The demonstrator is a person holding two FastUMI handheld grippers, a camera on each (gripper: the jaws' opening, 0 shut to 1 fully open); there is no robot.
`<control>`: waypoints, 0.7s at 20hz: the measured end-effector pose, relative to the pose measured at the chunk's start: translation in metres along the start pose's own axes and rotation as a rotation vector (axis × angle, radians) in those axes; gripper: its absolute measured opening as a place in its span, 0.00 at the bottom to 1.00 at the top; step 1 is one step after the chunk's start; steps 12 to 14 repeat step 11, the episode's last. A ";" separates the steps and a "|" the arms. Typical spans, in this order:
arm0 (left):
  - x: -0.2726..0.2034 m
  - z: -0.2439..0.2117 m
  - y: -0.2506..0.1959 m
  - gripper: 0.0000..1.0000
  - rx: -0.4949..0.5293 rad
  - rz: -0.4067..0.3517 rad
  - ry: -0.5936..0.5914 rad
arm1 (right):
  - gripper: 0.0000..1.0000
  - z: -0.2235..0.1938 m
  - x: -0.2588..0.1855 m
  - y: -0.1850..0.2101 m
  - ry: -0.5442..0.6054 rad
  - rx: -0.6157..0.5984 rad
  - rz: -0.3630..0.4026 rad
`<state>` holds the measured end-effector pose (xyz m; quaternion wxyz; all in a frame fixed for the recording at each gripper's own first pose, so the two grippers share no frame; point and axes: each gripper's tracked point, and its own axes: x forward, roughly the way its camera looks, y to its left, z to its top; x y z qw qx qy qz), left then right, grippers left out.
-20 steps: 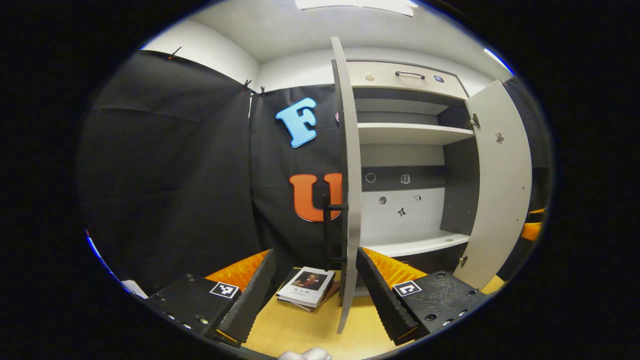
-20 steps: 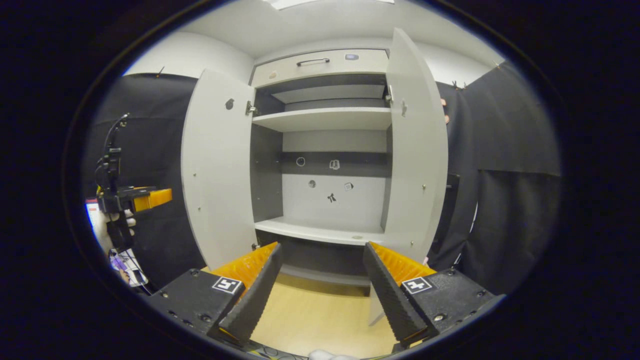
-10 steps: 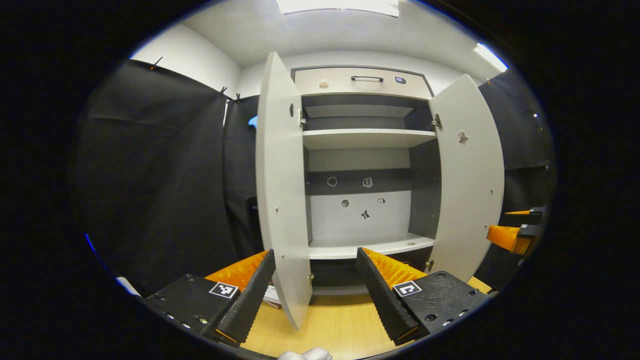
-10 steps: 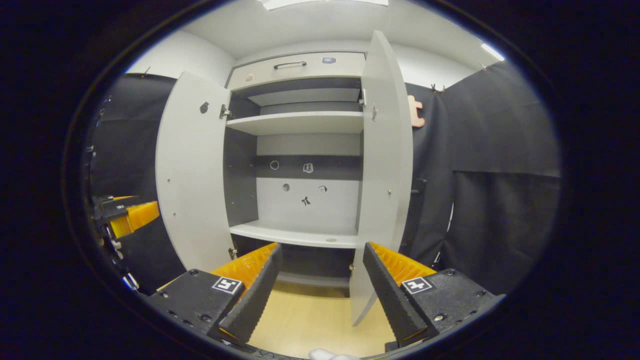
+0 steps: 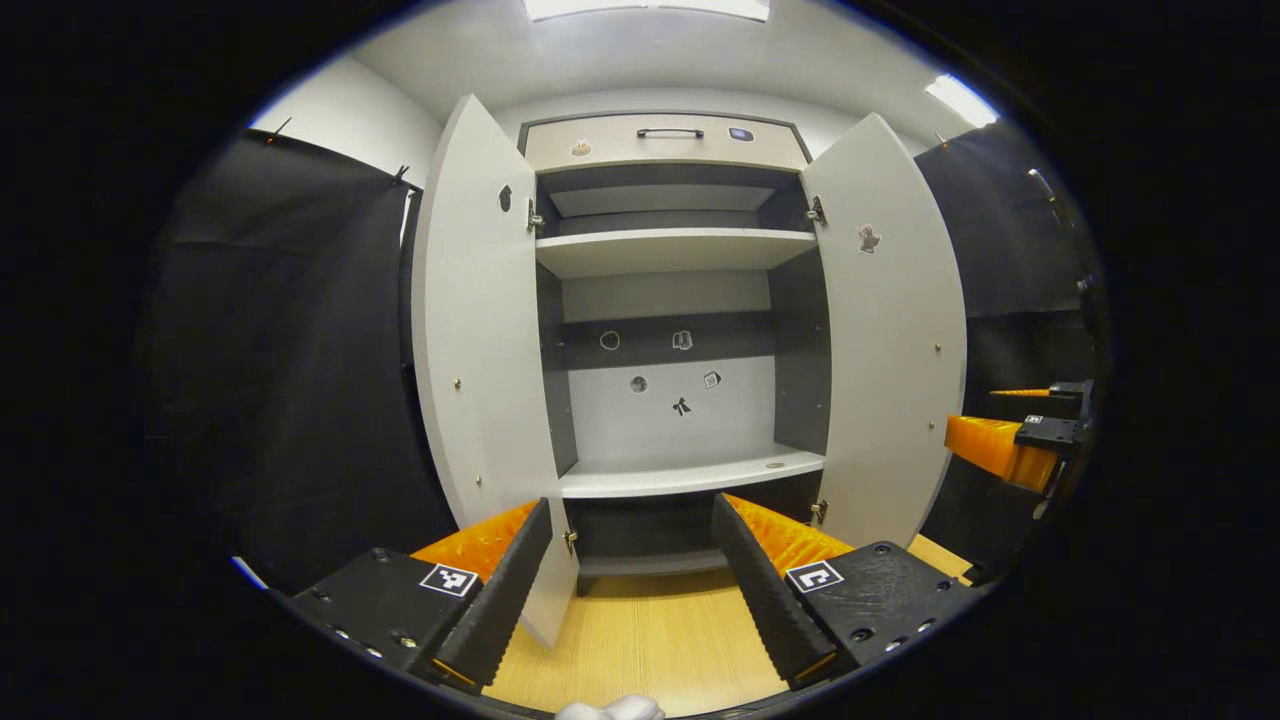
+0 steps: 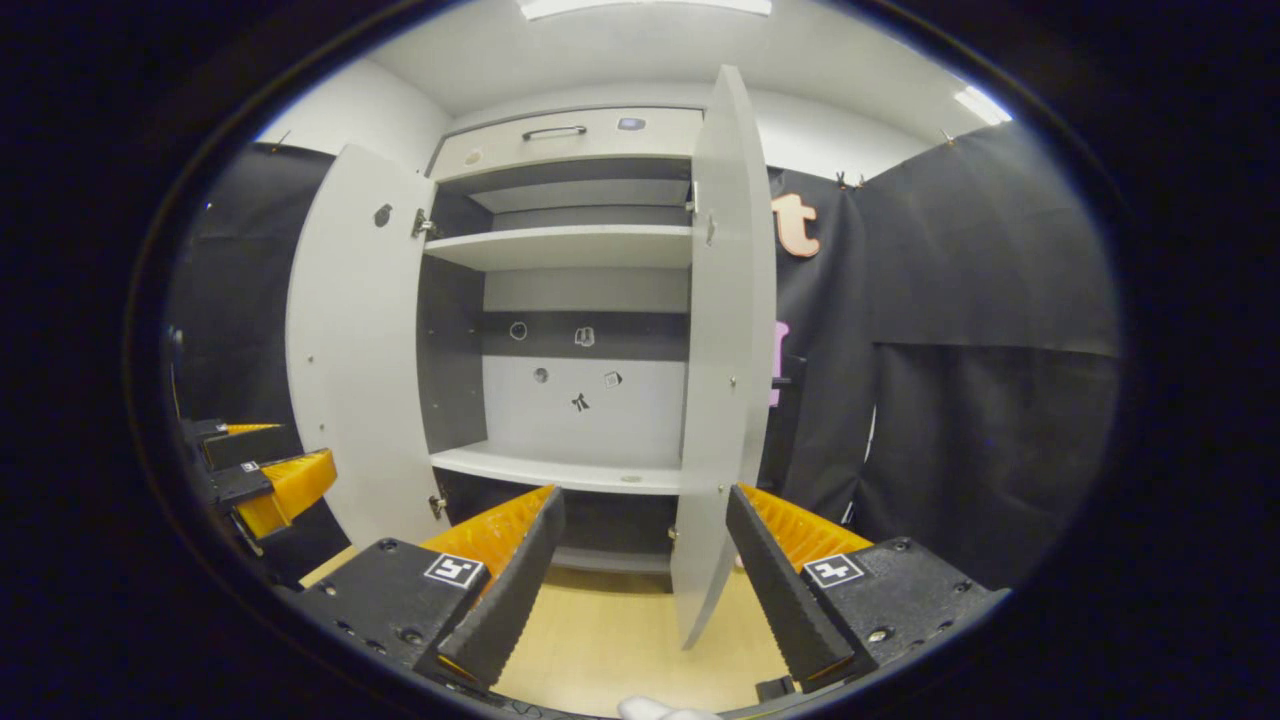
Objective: Open the right door of the double-door shoe cabinet with the right hand, and open the left door with the left hand.
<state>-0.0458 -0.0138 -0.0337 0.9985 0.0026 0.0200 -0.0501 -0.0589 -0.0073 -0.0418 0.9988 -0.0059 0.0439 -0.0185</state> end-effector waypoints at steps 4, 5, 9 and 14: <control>-0.002 0.005 0.008 0.96 -0.007 0.017 -0.013 | 0.99 0.001 0.000 0.000 -0.006 0.003 -0.004; -0.002 0.006 0.007 0.96 -0.007 0.018 -0.013 | 1.00 0.001 -0.001 0.000 -0.006 0.003 -0.003; -0.004 0.006 0.009 0.96 0.001 0.022 -0.010 | 1.00 0.002 -0.002 0.003 -0.009 0.008 0.004; -0.005 0.006 0.009 0.96 0.000 0.022 -0.009 | 1.00 0.002 -0.002 0.004 -0.008 0.007 0.006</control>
